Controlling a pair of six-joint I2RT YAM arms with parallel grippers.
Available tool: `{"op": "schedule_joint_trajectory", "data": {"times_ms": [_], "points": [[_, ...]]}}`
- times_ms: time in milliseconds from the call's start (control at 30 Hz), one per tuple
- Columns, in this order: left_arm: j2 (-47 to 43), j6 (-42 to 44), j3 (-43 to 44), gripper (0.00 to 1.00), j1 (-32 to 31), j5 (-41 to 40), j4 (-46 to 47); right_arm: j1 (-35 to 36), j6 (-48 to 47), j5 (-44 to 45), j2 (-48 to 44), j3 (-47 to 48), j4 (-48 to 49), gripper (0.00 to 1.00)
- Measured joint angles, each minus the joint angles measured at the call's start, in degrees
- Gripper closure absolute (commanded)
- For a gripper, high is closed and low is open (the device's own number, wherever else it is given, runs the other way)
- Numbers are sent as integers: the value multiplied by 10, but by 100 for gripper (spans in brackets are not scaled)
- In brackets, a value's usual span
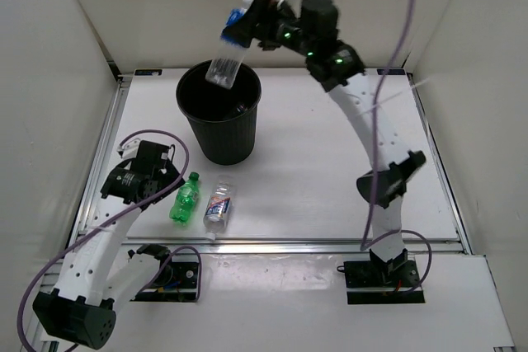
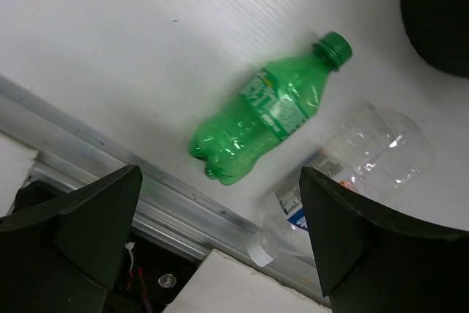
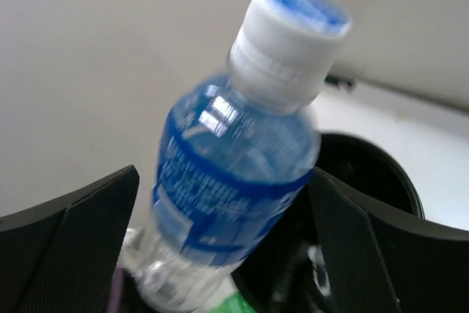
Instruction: Put the plastic bottles in the bin
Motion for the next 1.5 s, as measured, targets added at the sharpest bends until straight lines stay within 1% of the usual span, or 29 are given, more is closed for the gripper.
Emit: {"op": "schedule_joint_trajectory", "data": {"times_ms": [67, 100, 133, 233, 300, 400, 500, 600, 733, 767, 833, 867, 900, 967, 1033, 1100, 1167, 1267, 1300, 1367, 1433, 1500], "points": [[6, 33, -8, 0, 0, 28, 31, 18, -17, 22, 41, -5, -19, 0], [11, 42, -12, 0, 0, 35, 44, 22, -26, 35, 52, -27, -29, 0], [19, 54, -17, 0, 0, 45, 57, 23, -34, 45, 52, -63, -42, 0], [43, 72, -37, 0, 0, 66, 92, 9, -47, 62, 48, -130, -86, 0], [54, 82, -53, 0, 0, 73, 115, -15, -51, 64, 21, -174, -89, 0], [67, 97, -69, 0, 0, 75, 146, -57, -54, 68, -47, -223, -107, 0], [89, 110, -83, 0, -1, 74, 181, -92, -55, 73, -123, -250, -109, 0], [110, 115, -111, 0, -10, 73, 218, -93, -56, 66, -180, -265, -104, 0], [147, 114, -145, 0, -22, 73, 260, -90, -56, 47, -207, -277, -103, 0], [156, 111, -154, 12, -24, 73, 269, -93, -56, 43, -207, -281, -103, 0], [170, 100, -173, 39, -30, 73, 282, -103, -55, 35, -207, -294, -106, 0], [176, 98, -177, 47, -33, 70, 283, -110, -55, 33, -205, -300, -111, 0], [175, 94, -177, 50, -35, 69, 286, -115, -55, 31, -204, -304, -114, 0], [177, 89, -169, 50, -37, 67, 282, -126, -53, 28, -203, -314, -119, 0], [186, 78, -136, 50, -38, 54, 238, -135, -52, 25, -203, -321, -122, 0], [196, 64, -60, 50, -40, 30, 183, -141, -50, 21, -203, -327, -122, 0], [204, 53, 51, 50, -41, 0, 129, -145, -48, 17, -204, -334, -124, 0], [207, 50, 243, 48, -46, -47, 93, -150, -42, 10, -205, -348, -125, 0], [206, 57, 300, 48, -49, -59, 100, -150, -40, 9, -205, -351, -125, 0], [196, 79, 375, 48, -55, -78, 134, -152, -40, 6, -205, -354, -129, 0], [187, 103, 415, 47, -60, -82, 174, -154, -38, 3, -205, -355, -131, 0], [204, 124, 466, 46, -62, -79, 193, -155, -37, 1, -205, -355, -131, 0]]}}
